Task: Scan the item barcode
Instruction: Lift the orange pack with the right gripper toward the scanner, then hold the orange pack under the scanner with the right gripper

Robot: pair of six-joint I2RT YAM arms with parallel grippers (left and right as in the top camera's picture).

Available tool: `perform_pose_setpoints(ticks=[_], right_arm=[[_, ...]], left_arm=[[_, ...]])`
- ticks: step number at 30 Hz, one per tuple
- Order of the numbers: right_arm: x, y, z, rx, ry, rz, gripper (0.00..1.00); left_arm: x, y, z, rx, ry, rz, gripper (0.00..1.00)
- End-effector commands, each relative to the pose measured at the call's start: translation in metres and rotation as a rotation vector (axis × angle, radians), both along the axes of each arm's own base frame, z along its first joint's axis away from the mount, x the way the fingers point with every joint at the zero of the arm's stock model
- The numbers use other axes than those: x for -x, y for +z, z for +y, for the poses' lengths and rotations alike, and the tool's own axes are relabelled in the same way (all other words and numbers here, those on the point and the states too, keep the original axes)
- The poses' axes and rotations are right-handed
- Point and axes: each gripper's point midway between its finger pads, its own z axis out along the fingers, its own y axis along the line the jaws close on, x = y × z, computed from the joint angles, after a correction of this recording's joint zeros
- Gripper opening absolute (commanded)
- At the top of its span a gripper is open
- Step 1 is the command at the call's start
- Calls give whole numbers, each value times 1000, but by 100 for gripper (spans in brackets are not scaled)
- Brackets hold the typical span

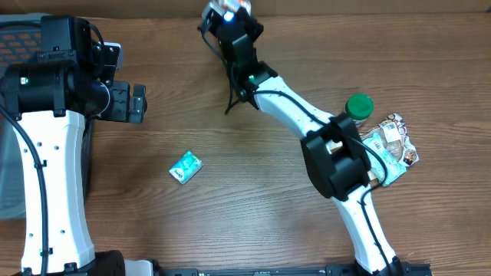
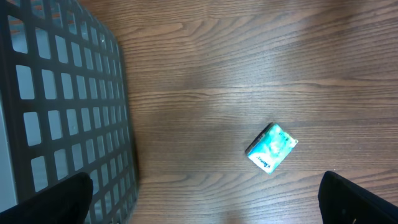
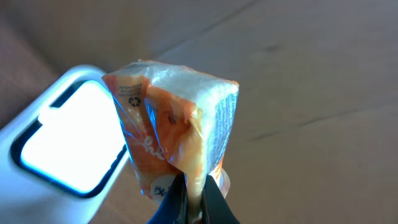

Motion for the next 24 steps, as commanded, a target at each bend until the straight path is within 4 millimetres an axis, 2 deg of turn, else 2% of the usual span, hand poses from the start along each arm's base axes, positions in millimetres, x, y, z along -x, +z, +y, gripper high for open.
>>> perform_pose_setpoints(ticks=[1,5,18,21,24], right_arm=[[-6,-15,-1,108,20,8,4],[-7,-21,1,107,38,16,4],[-4,-19,4,71,34,13,4],[2,-2,9,-15,19,-1,4],[12,24,12,-96,17,-2,4]], left_arm=[[-2,2,0,-7,-11,-5,99],[-2,2,0,-7,-11,-5,99],[-2,2,0,-7,-10,-5,100],[-2,2,0,-7,-11,-5,100],[-2,2,0,-7,-11,-5,100]])
